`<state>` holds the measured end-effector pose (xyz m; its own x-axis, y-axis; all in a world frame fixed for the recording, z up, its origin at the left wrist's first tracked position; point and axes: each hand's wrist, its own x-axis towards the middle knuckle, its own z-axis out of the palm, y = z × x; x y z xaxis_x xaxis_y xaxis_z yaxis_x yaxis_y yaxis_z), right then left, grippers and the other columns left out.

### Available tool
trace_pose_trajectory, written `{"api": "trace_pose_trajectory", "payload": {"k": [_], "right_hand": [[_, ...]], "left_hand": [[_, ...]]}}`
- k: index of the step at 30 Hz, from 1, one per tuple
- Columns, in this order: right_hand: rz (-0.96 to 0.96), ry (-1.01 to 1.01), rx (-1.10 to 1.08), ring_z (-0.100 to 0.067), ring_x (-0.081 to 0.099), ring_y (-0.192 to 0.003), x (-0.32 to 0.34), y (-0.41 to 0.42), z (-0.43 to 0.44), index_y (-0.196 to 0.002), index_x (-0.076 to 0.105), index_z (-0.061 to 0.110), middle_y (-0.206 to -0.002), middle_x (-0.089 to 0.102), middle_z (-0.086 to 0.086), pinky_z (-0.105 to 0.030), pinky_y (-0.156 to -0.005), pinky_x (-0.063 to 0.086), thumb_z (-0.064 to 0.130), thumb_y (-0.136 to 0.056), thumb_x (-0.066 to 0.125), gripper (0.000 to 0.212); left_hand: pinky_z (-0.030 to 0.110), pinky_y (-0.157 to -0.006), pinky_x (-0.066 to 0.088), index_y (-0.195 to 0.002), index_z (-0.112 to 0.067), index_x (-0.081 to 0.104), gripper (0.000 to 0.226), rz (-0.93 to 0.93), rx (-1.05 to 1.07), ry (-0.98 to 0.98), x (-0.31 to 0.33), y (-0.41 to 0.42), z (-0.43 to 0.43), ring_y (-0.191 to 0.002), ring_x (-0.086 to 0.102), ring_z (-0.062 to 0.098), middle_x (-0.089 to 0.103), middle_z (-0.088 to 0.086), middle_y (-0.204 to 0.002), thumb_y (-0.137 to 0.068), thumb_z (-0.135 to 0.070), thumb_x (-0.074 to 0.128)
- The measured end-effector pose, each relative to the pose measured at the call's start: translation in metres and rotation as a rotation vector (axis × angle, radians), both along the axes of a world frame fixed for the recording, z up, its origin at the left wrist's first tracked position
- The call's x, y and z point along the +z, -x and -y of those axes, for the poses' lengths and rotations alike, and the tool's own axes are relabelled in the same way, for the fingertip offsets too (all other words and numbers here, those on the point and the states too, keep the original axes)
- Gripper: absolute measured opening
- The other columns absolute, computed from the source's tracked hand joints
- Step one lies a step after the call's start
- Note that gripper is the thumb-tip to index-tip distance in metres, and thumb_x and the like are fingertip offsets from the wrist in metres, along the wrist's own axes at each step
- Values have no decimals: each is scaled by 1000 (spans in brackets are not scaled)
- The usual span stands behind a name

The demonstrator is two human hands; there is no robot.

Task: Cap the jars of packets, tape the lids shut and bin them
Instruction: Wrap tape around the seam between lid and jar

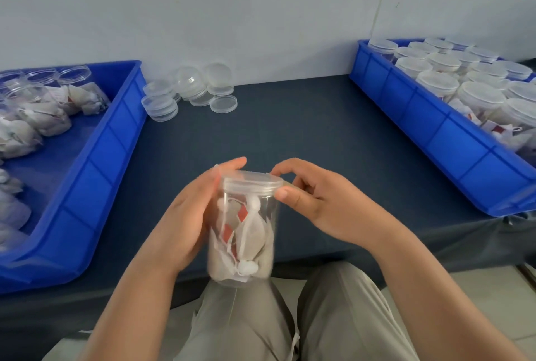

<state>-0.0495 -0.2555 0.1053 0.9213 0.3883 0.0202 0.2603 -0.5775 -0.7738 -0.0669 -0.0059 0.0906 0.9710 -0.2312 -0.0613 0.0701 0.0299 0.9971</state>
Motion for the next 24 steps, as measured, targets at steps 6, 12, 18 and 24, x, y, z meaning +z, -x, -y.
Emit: {"api": "trace_pose_trajectory", "payload": {"k": [6,12,18,24], "right_hand": [[50,79,-25,-4,57,-70,-1,8,-9,-124,50,51,-82,62,18,-18,-62,45,80,-92,47,43],[-15,171,116,-8,59,-82,5,13,5,-120,54,49,-95,67,5,-20,-73,48,53,-110,42,16],[169,224,-33,-11,56,-89,-10,15,-12,-112,69,39,-88,59,8,-38,-81,52,39,-112,47,22],[140,299,-29,-16,58,-97,-13,6,-16,-110,70,38,-101,57,6,-41,-84,53,41,-111,45,25]], "left_hand": [[29,-78,61,-124,-52,61,80,208,180,-274,-8,4,15,-110,72,7,71,-18,-121,-54,-83,86],[25,-82,55,-121,-46,63,68,246,291,-365,-11,-1,3,-109,68,0,69,-24,-118,-60,-69,81],[8,-80,51,-127,-39,61,75,351,309,-414,-17,8,15,-111,65,-3,67,-28,-118,-59,-65,82],[8,-80,51,-117,-39,61,65,439,278,-437,-17,11,10,-109,67,4,68,-23,-115,-61,-60,83]]}}
